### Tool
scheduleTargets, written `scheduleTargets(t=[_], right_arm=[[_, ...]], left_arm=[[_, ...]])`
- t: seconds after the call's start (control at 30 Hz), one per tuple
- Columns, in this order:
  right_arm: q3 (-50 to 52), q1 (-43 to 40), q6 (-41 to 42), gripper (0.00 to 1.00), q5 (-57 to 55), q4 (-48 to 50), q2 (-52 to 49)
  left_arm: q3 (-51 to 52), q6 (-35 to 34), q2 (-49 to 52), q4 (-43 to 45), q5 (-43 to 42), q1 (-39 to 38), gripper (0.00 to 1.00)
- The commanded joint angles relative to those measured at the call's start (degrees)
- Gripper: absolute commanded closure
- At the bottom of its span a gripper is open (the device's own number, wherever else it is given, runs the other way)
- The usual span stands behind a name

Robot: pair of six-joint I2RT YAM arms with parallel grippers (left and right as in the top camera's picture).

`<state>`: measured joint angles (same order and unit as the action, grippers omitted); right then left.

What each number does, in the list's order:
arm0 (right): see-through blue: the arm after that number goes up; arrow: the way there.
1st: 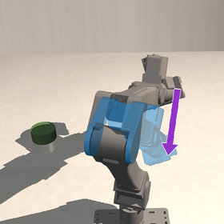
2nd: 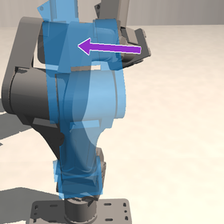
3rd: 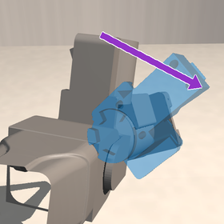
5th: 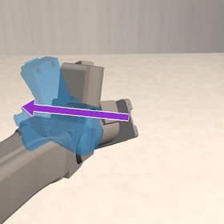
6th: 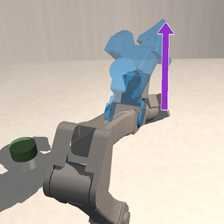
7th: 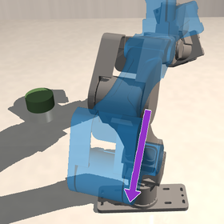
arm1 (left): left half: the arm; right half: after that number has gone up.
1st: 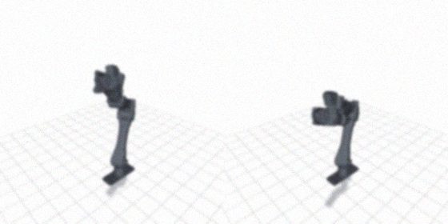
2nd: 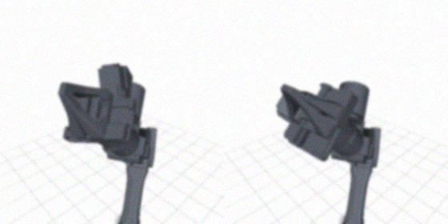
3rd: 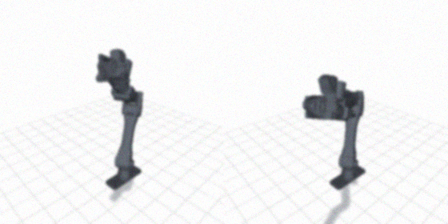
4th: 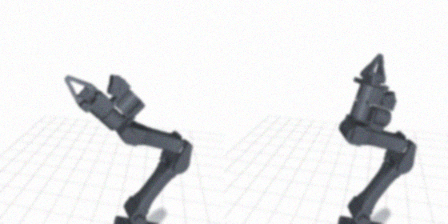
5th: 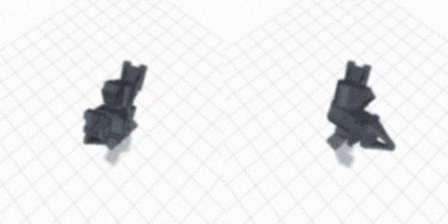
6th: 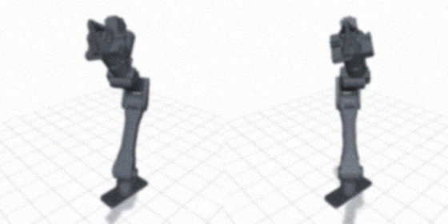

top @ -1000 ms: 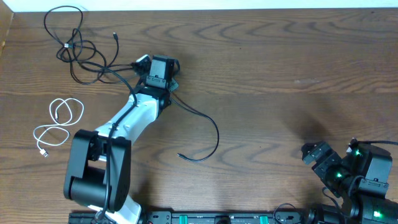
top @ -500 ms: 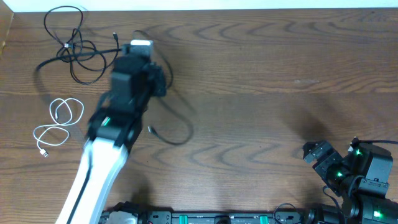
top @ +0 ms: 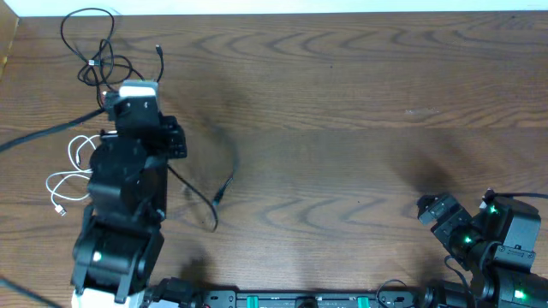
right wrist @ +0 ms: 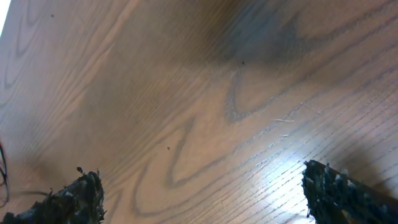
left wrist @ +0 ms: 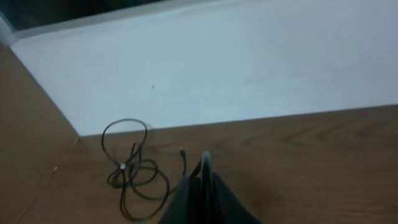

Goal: Untangle cables

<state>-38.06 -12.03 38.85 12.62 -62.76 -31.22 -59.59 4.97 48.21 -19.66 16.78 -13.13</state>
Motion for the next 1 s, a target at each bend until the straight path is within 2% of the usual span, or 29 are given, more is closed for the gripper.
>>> scheduleTargets(t=[0.0,0.23,0.4,0.57,0.77,0.83,0.9,0.97], right_arm=[[0.35,0.46,0.50,0.01,-0.04,-0.55,0.20],[0.35,0.46,0.50,0.01,-0.24,-1.97,0.20],[0.35,0.46,0.50,0.01,-0.28,-1.44,0.20],[0.35,0.46,0.52,0.01,-0.28,-1.29,0.20],[0.35,0.46,0.52,0.01,-0.72,-0.81,0.20],[0.35,0.46,0.52,0.01,-0.70,-0.20,0.20],[0.35,0.46,0.55,0.01,-0.72,0.44,0.20],[0.35,0.46,0.55,0.01,-0.70,1.33,0.20]], left_arm=[[-0.20,1.90,4.39,1.99,2.38,0.31,0.92],[-0.20,1.46,16.55,8.96,2.34,0.31,0.92],[-0.20,-4.98,26.97,15.87,2.34,0.31,0.92],[-0.20,-10.99,36.57,16.79,2.38,0.31,0.92],[-0.20,-11.80,42.66,15.50,2.36,0.20,0.92],[-0.20,-13.05,42.60,14.53,2.36,0.20,0.83],[-0.20,-13.97,42.18,14.21,2.34,0.20,0.64],[-0.20,-15.19,41.57,13.70,2.32,0.20,0.51]])
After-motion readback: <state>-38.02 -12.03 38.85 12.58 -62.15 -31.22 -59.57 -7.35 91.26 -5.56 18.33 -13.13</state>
